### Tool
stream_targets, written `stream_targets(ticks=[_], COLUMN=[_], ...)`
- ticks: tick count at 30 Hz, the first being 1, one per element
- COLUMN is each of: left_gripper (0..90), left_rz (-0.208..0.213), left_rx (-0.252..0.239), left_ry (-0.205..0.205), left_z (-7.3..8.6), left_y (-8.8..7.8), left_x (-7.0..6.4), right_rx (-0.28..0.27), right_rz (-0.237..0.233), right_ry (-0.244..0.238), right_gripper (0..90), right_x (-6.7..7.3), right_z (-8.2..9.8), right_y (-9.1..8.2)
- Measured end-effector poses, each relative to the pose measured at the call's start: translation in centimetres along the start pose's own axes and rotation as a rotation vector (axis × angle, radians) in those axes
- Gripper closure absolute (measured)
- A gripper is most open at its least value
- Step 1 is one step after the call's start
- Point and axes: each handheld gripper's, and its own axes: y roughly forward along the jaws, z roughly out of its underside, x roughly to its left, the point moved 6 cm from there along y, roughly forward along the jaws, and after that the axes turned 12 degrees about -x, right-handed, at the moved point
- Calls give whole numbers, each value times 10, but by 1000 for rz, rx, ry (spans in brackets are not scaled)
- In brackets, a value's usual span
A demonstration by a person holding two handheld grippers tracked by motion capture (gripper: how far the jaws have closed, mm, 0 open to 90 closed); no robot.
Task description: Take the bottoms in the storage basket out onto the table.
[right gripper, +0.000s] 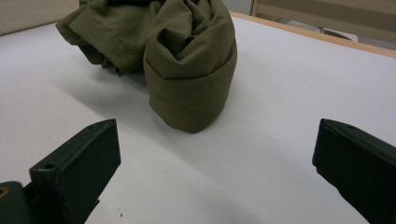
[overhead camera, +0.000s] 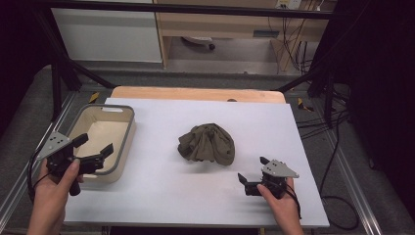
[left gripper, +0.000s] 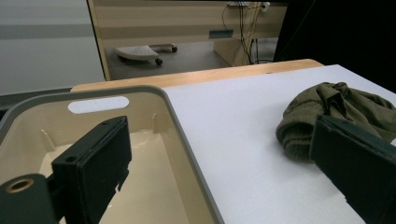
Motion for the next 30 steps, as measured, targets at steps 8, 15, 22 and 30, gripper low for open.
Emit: stream_targets(ticks=[8,15,22,30], left_gripper=[55,55,55,55], left_rz=[25,27,33,31], left_rx=[1,12,32,52], left_ry=[21,19,37,37], left_z=[8,14,23,30], left_y=[-3,-4,0,4], left_x=[0,1,2,3], right_rx=[3,2,4,10], right_rz=[2,2,2,1], right_ry=[-2,-2,-4,-5], right_gripper=[16,16,16,17], right_x=[0,0,-1,0], right_z=[0,0,1,1], right_y=[0,0,0,1])
